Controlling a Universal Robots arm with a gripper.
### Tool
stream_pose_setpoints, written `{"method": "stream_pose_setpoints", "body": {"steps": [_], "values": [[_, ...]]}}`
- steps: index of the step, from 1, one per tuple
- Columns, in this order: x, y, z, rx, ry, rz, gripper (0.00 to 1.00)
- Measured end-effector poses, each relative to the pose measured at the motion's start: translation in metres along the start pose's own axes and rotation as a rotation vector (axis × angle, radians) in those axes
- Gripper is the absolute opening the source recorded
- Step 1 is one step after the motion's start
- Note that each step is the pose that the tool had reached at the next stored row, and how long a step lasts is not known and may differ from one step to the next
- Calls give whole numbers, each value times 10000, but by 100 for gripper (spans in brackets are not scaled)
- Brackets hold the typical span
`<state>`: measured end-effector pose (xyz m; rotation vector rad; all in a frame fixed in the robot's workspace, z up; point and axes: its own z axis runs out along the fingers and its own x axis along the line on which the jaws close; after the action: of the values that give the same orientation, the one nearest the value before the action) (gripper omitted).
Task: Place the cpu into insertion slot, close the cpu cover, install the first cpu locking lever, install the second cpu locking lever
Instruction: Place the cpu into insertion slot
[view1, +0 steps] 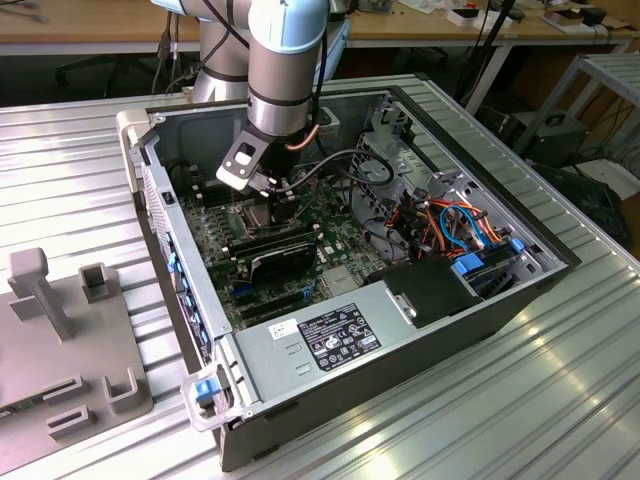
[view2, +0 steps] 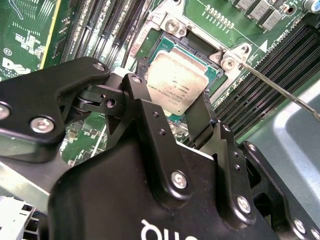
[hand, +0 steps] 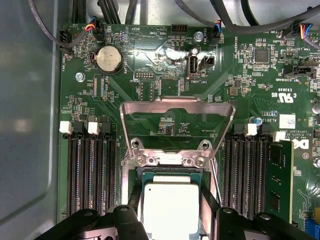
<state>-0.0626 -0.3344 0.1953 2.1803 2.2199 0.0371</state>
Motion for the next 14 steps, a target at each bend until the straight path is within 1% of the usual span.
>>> {"method": "stream_pose_setpoints", "body": {"steps": [6,11,14], "values": [[-1,-2,17,2,4,7,55],[2,-33,22,-3,12,6,55],[1,-37,25,1,14,7,55]]}}
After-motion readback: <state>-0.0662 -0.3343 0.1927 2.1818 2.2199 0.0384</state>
